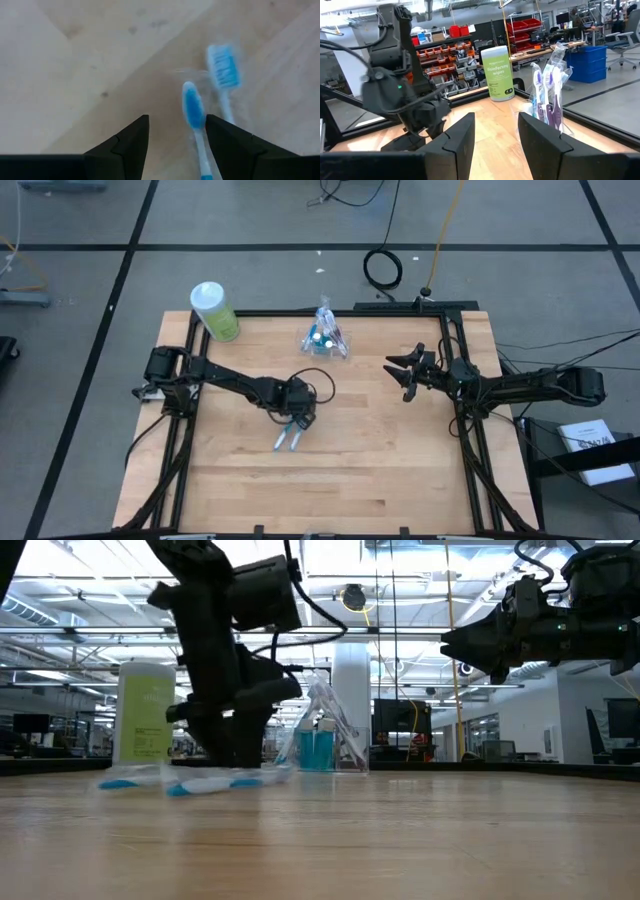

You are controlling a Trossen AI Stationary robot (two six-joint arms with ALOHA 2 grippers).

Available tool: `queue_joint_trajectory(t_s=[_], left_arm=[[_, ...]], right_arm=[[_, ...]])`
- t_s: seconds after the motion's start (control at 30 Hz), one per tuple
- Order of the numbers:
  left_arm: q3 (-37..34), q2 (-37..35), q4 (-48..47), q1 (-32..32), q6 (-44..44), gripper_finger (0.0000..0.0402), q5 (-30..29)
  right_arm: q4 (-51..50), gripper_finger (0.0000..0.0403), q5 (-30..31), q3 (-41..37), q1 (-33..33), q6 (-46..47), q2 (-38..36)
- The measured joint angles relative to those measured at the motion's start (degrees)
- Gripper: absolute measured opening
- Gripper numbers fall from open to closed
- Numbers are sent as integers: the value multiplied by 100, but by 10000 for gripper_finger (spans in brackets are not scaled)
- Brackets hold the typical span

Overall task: Pick & Place toothbrushing station
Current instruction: Put the blue toothbrush into the transparent organizer

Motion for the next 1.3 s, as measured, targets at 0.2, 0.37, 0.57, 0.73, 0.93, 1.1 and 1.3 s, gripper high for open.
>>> queue_joint_trajectory(t_s=[0.2, 0.37, 0.57, 0.73, 0.93, 1.1, 1.3], left_arm=[[0, 0, 270, 304, 530, 202, 877], [0, 0, 351, 271, 876, 202, 1078], [89, -33, 286, 272, 926, 202, 1188], [150, -231, 166, 132, 936, 202, 1098], [153, -302, -324, -155, 648, 202, 630], [153, -302, -337, -420, 236, 202, 420], [148, -183, -321, -664, -126, 202, 86]], right_arm=[[1, 141, 0, 0, -2, 56, 0], [1, 141, 0, 0, -2, 60, 0], [1, 141, 0, 0, 0, 48, 0], [-3, 141, 0, 0, 0, 43, 0], [-23, 141, 0, 0, 0, 43, 0], [-19, 141, 0, 0, 0, 43, 0], [3, 141, -2, 0, 0, 43, 0]])
